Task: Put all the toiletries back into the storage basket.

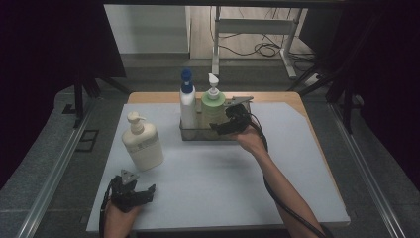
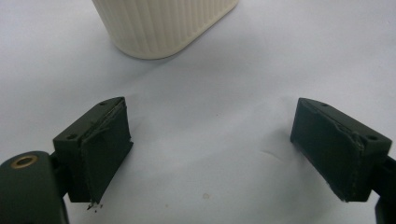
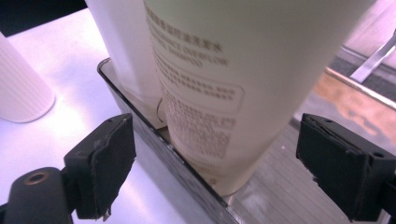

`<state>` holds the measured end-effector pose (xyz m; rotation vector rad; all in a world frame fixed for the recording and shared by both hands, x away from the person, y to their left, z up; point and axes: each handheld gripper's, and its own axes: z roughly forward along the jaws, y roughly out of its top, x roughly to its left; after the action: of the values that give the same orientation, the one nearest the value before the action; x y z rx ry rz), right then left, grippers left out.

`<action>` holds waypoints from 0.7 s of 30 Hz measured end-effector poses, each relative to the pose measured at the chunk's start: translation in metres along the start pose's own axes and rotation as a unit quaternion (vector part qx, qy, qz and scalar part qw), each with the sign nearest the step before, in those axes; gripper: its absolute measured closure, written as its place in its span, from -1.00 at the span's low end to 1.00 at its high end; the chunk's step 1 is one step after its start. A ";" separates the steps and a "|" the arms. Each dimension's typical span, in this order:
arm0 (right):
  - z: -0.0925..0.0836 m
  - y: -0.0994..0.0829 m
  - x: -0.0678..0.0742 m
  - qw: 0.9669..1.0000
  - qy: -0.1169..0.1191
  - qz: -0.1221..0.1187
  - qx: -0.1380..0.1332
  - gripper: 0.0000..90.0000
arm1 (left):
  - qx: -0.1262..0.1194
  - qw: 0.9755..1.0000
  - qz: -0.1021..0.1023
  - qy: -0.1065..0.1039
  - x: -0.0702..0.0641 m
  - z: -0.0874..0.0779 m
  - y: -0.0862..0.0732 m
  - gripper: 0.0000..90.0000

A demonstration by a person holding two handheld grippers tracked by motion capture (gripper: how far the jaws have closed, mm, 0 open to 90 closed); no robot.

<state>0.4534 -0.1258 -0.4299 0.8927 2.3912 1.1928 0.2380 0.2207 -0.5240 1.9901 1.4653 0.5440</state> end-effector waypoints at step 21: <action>-0.012 -0.014 -0.018 0.999 -0.024 0.042 0.022 0.20 | 0.001 1.000 0.000 0.000 0.000 0.000 0.000 -0.74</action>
<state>0.4554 -0.1513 -0.4342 1.0339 2.3721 1.1393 0.2380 0.2207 -0.5239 1.9913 1.4653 0.5428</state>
